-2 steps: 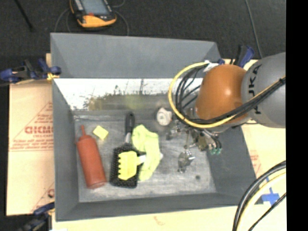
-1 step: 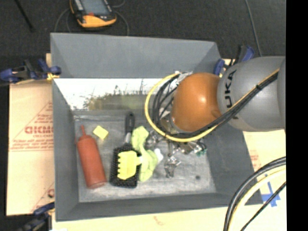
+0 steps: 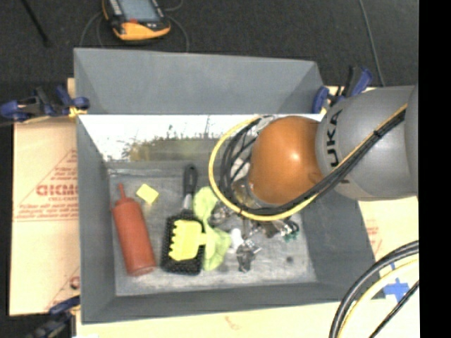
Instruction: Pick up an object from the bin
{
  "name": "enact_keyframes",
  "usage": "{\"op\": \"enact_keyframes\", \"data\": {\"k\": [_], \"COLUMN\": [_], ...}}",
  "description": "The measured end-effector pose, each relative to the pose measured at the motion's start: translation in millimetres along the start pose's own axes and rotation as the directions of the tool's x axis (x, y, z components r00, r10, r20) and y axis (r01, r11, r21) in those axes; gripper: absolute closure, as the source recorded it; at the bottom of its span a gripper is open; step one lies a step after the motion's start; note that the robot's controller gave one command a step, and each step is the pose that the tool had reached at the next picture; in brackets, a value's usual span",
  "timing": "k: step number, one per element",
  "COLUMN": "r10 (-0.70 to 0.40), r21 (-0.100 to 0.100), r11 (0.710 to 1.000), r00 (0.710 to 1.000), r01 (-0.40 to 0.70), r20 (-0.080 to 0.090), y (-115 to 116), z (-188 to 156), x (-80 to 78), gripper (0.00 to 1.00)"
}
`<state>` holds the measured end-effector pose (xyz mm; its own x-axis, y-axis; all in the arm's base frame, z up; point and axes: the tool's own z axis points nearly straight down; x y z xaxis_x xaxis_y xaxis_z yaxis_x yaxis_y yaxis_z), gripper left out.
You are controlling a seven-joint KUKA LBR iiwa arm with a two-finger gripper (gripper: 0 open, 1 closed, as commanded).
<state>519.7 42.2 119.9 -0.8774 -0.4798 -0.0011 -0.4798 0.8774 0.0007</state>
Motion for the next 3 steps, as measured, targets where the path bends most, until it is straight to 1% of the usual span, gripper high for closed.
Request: {"op": "enact_keyframes", "data": {"k": [1, 2, 3], "r10": [-0.263, -0.481, -0.481], "r21": [0.006, 0.011, 0.011], "r11": [0.965, 0.876, 0.877], "r00": [0.965, 0.876, 0.877], "r01": [0.263, 0.481, 0.481], "r20": [0.001, 0.006, 0.006], "y": [8, 5, 5], "z": [23, 46, 46], "x": [-13.1, -10.7, -10.7], "gripper": [0.0, 1.0, 1.0]}}
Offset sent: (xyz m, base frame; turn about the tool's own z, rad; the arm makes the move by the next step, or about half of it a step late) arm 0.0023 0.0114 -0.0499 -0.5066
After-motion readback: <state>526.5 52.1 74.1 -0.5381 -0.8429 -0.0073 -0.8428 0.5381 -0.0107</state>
